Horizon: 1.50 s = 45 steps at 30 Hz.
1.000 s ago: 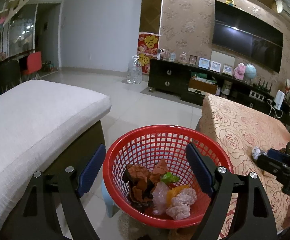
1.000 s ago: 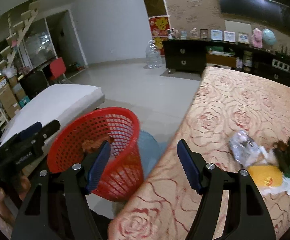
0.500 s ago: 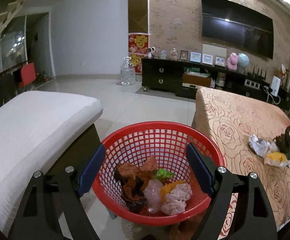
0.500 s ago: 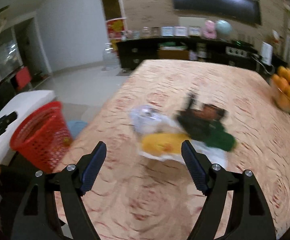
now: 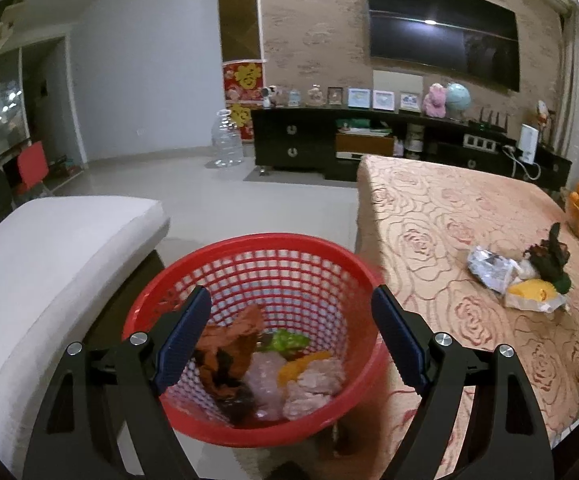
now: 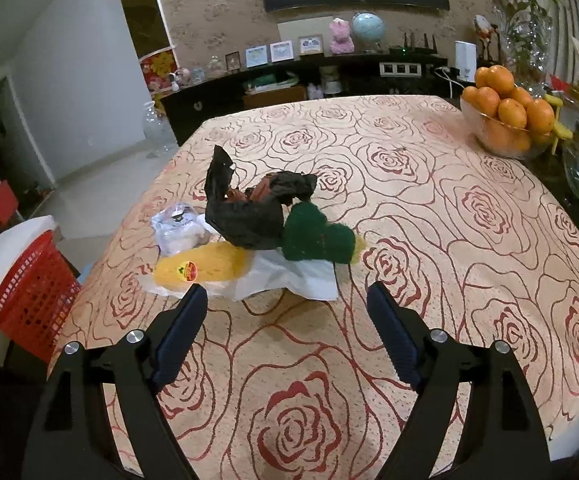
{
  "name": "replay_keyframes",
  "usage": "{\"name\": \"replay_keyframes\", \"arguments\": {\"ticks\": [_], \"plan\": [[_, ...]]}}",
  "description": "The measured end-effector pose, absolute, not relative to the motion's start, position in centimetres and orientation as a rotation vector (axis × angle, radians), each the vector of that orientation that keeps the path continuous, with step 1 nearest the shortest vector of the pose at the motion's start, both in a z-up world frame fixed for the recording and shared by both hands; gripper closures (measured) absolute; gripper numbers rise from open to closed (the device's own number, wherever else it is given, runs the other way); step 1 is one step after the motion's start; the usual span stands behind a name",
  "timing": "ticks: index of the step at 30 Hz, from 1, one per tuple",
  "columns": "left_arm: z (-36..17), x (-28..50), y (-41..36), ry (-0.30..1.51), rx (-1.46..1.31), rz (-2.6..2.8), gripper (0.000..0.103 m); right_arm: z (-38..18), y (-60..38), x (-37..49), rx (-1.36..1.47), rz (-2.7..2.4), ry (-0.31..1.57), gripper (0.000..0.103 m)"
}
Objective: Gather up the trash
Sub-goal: 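Return both tools from the wastebasket to the trash pile, then grasp the clear printed plastic bag with the left tool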
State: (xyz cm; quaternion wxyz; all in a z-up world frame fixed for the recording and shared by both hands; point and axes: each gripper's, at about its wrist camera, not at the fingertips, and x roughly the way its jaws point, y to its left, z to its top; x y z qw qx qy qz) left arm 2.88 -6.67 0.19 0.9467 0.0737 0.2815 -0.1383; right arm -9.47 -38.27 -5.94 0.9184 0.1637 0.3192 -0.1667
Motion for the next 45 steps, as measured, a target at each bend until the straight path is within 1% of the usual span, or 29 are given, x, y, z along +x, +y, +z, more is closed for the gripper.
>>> {"name": "replay_keyframes", "arguments": {"ticks": [11,19,24,32,37,38,40,41,43,45], "plan": [[-0.1,4.0,-12.9,0.641,0.178,-0.431,0.016,-5.6,-38.4,-9.8,0.339,-0.346,0.649,0.023],[-1.2,5.9,-20.9,0.704,0.237,-0.535,0.016,-5.6,-38.6,-9.8,0.367,-0.334,0.652,0.023],[-2.6,8.1,-26.0,0.776,0.257,-0.553,0.016,-5.9,-38.8,-9.6,0.381,-0.327,0.663,0.023],[-5.6,10.7,-31.9,0.909,0.281,-0.600,0.016,-6.1,-39.1,-9.7,0.410,-0.312,0.671,0.023],[-7.6,11.5,-33.5,0.987,0.249,-0.627,0.017,-6.3,-39.1,-9.7,0.421,-0.297,0.679,0.023],[-7.9,11.5,-33.6,0.991,0.242,-0.629,0.017,-6.3,-39.1,-9.7,0.424,-0.295,0.680,0.023],[-8.1,11.3,-33.5,0.984,0.227,-0.646,0.026,-6.3,-39.2,-9.8,0.432,-0.288,0.680,0.023],[-8.2,11.2,-33.4,0.984,0.222,-0.658,0.033,-6.3,-39.2,-9.8,0.439,-0.281,0.680,0.023],[-8.2,10.8,-33.3,0.971,0.228,-0.661,0.039,-6.3,-39.1,-9.9,0.443,-0.275,0.679,0.023],[-8.2,10.3,-33.0,0.953,0.237,-0.665,0.047,-6.3,-39.1,-9.9,0.442,-0.274,0.679,0.023]]}}
